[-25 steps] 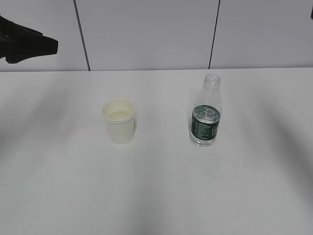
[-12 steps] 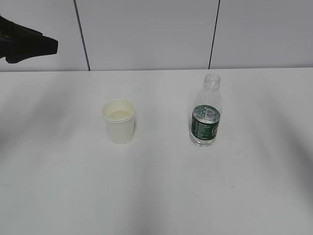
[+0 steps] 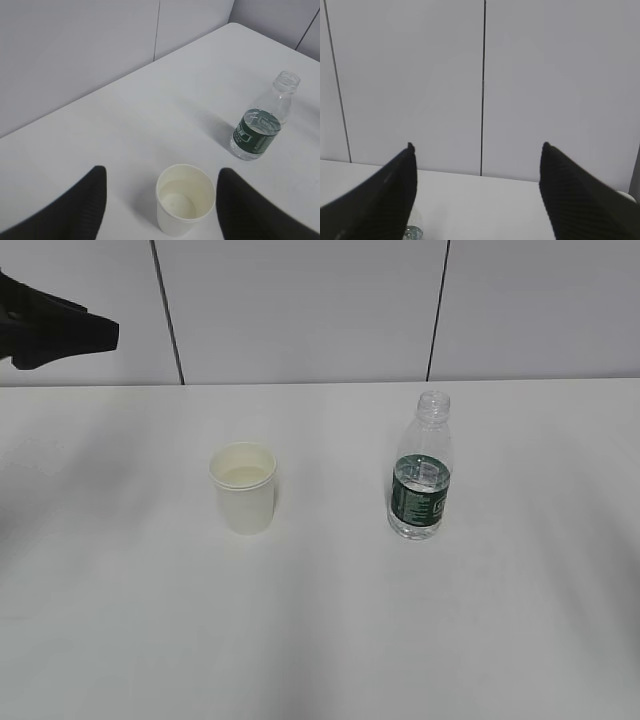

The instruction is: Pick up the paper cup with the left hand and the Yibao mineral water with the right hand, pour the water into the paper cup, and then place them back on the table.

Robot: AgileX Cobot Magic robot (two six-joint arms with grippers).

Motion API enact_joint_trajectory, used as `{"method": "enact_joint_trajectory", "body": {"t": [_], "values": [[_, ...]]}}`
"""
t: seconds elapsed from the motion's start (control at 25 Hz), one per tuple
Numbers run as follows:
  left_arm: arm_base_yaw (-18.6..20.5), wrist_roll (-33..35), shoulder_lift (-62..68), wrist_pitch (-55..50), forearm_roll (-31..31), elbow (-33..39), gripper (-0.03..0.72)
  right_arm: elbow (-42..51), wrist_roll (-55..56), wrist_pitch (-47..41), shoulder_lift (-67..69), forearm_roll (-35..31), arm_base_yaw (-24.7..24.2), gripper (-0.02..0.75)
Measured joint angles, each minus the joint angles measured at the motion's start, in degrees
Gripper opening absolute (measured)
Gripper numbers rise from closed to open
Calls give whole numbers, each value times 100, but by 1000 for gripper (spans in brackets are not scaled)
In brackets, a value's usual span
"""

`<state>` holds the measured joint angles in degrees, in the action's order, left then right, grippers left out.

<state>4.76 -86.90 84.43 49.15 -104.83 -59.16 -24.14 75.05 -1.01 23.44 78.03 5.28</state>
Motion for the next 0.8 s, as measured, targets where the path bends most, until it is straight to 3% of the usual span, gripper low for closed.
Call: {"method": "enact_joint_trajectory", "body": {"t": [0.28, 0.8], "values": [[0, 0, 0, 15, 0, 0, 433, 229, 65, -4, -330, 42, 0, 592], [0, 0, -5, 16, 0, 0, 428, 229, 78, -4, -338, 1248, 0, 592]]}}
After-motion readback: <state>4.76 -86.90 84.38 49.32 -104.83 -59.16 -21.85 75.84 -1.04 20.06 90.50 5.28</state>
